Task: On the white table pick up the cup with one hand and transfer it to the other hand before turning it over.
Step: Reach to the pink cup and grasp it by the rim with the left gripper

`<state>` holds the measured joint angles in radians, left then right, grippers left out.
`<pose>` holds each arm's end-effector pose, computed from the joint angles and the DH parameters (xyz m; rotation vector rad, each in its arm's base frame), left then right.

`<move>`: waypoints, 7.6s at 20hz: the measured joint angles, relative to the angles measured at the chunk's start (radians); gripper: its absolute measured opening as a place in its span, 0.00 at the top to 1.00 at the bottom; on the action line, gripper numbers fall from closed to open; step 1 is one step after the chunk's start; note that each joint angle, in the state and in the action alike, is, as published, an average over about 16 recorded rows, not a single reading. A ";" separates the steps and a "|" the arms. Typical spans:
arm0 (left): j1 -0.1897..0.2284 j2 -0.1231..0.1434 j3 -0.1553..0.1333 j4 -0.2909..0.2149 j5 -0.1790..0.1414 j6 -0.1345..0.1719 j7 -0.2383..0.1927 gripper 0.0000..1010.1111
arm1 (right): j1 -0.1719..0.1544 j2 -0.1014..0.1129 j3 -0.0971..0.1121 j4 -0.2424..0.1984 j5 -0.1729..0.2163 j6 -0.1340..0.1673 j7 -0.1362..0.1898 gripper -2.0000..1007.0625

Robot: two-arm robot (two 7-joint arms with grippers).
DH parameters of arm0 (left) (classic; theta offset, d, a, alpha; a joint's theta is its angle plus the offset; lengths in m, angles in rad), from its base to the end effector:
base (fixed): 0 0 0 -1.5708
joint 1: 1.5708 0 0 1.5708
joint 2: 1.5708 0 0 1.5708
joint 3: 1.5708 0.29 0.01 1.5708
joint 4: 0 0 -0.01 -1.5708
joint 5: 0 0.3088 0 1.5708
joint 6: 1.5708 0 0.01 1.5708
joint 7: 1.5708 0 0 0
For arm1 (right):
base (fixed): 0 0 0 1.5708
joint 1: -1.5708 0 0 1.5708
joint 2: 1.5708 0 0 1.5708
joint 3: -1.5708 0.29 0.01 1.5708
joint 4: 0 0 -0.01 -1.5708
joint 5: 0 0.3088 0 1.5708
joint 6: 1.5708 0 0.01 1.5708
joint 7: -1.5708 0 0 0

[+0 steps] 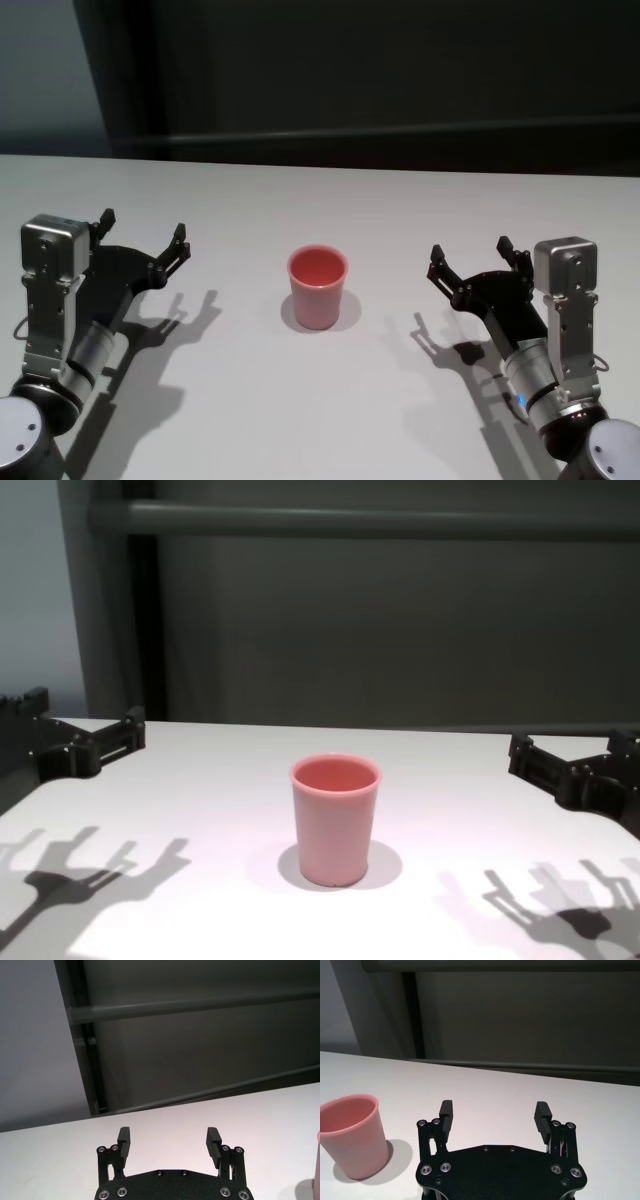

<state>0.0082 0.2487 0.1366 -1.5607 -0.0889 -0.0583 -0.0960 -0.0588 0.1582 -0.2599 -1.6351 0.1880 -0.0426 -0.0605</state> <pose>0.3231 0.0312 -0.3070 0.1119 -0.1264 1.3333 0.3002 0.0394 -0.3071 0.0397 0.0389 -1.3662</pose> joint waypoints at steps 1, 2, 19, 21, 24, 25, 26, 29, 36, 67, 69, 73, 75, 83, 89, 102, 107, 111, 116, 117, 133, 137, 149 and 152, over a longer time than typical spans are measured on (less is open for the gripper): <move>-0.001 0.009 0.001 -0.007 0.010 0.005 -0.009 0.01 | 0.000 0.000 0.000 0.000 0.000 0.000 0.000 0.00; -0.002 0.019 0.002 -0.015 0.022 0.010 -0.018 0.01 | 0.000 0.000 0.000 0.000 0.000 0.000 0.000 0.00; -0.102 0.273 0.068 -0.169 0.251 0.118 -0.263 0.01 | 0.000 0.000 0.000 0.000 0.000 0.000 0.000 0.00; -0.128 0.307 0.081 -0.181 0.268 0.123 -0.303 0.01 | 0.000 0.000 0.000 0.000 0.000 0.000 0.000 0.00; -0.169 0.355 0.103 -0.194 0.286 0.122 -0.366 0.01 | 0.000 0.000 0.000 0.000 0.000 0.000 0.000 0.00; -0.184 0.371 0.112 -0.197 0.290 0.120 -0.389 0.01 | 0.000 0.000 0.000 0.000 0.000 0.000 0.000 0.00; -0.200 0.386 0.121 -0.200 0.294 0.116 -0.412 0.01 | 0.000 0.000 0.000 0.000 0.000 0.000 0.000 0.00; -0.251 0.429 0.155 -0.203 0.301 0.099 -0.484 0.01 | 0.000 0.000 0.000 0.000 0.000 0.000 0.000 0.00; -0.387 0.499 0.258 -0.186 0.312 0.033 -0.664 0.01 | 0.000 0.000 0.000 0.000 0.000 0.000 0.000 0.00; -0.862 0.385 0.653 0.020 0.396 -0.151 -1.165 0.01 | 0.000 0.000 0.000 0.000 0.000 0.000 0.000 0.00; -0.874 0.376 0.666 0.027 0.403 -0.157 -1.169 0.01 | 0.000 0.000 0.000 0.000 0.000 0.000 0.000 0.00; -0.895 0.356 0.693 0.039 0.419 -0.169 -1.178 0.01 | 0.000 0.000 0.000 0.000 0.000 0.000 0.000 0.00; -0.905 0.346 0.708 0.046 0.428 -0.176 -1.183 0.01 | 0.000 0.000 0.000 0.000 0.000 0.000 0.000 0.00; -0.945 0.305 0.766 0.087 0.460 -0.200 -1.199 0.01 | 0.000 0.000 0.000 0.000 0.000 0.000 0.000 0.00; -0.968 0.280 0.798 0.130 0.482 -0.211 -1.194 0.01 | 0.000 0.000 0.000 0.000 0.000 0.000 0.000 0.00; -0.991 0.254 0.842 0.208 0.507 -0.221 -1.157 0.01 | 0.000 0.000 0.000 0.000 0.000 0.000 0.000 0.00; -0.999 0.241 0.860 0.242 0.511 -0.226 -1.142 0.01 | 0.000 0.000 0.000 0.000 0.000 0.000 0.000 0.00; -1.007 0.227 0.874 0.276 0.514 -0.232 -1.131 0.01 | 0.000 0.000 0.000 0.000 0.000 0.000 0.000 0.00; -1.019 0.212 0.892 0.319 0.517 -0.241 -1.121 0.01 | 0.000 0.000 0.000 0.000 0.000 0.000 0.000 0.00; -1.021 0.209 0.896 0.327 0.517 -0.243 -1.120 0.01 | 0.000 0.000 0.000 0.000 0.000 0.000 0.000 0.00; -1.040 0.180 0.936 0.394 0.493 -0.249 -1.114 0.01 | 0.000 0.000 0.000 0.000 0.000 0.000 0.000 0.00; -1.042 0.178 0.944 0.398 0.485 -0.244 -1.112 0.01 | 0.000 0.000 0.000 0.000 0.000 0.000 0.000 0.00; -1.051 0.180 0.964 0.402 0.478 -0.229 -1.093 0.01 | 0.000 0.000 0.000 0.000 0.000 0.000 0.000 0.00; -1.053 0.180 0.971 0.403 0.477 -0.227 -1.089 0.01 | 0.000 0.000 0.000 0.000 0.000 0.000 0.000 0.00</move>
<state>-1.0447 0.4284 1.1072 -1.1573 0.3880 -0.2857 -1.1850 -0.0587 0.1583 -0.2600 -1.6351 0.1879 -0.0426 -0.0606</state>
